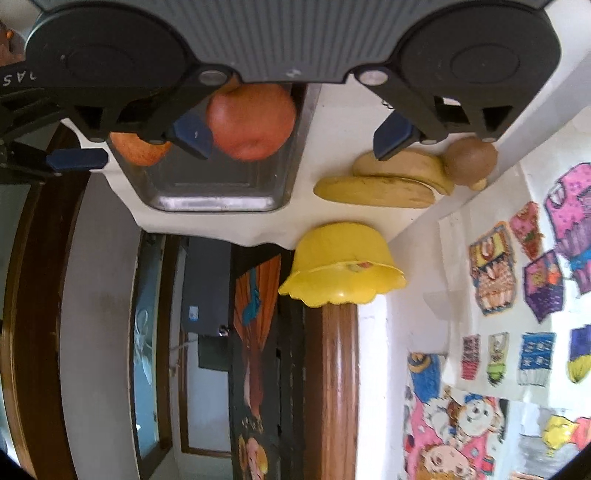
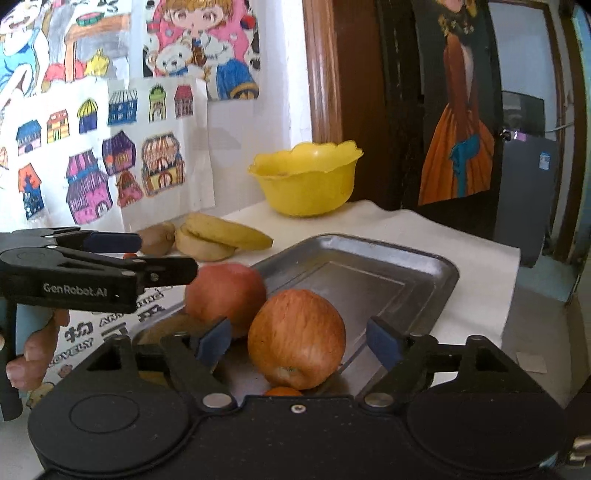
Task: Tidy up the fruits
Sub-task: 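Lower the red apple into the tray with the left tool while the right tool lowers the striped apple, then open both tools to release the apples in the metal tray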
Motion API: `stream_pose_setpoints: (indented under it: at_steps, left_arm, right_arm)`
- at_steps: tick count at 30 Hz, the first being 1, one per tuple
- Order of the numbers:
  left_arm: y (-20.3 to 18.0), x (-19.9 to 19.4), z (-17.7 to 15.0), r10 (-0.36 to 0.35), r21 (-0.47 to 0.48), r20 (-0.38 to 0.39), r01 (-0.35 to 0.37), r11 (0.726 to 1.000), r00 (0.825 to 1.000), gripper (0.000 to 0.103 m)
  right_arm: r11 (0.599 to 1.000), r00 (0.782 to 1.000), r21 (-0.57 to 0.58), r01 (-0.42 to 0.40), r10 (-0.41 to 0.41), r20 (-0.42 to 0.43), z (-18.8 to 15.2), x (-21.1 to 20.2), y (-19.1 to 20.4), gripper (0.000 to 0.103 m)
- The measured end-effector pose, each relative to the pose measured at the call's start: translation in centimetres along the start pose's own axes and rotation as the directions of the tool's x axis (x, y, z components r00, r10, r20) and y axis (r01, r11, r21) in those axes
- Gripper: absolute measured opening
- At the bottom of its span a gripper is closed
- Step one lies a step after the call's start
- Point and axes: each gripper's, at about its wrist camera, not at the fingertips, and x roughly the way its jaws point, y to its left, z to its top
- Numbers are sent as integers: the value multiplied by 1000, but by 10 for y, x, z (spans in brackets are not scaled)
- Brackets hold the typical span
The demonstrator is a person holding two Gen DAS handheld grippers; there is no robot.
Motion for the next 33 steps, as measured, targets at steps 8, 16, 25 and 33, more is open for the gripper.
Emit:
stream_pose_setpoints:
  at_steps: [8, 16, 25, 33]
  left_arm:
    - [14, -47, 3, 45, -78, 66, -40, 996, 997, 102]
    - [23, -100, 5, 84, -95, 122, -73, 993, 989, 102]
    - [29, -156, -9, 86, -120, 146, -69, 990, 986, 102]
    - [41, -192, -26, 95, -132, 142, -76, 988, 985, 102]
  right_arm:
    - [1000, 992, 6, 22, -23, 127, 3, -47, 20, 98]
    - [1000, 981, -3, 28, -27, 191, 3, -92, 43, 102]
    - [999, 978, -14, 50, -46, 202, -3, -137, 76, 102]
    - [997, 981, -22, 77, -72, 179, -16, -163, 106, 102]
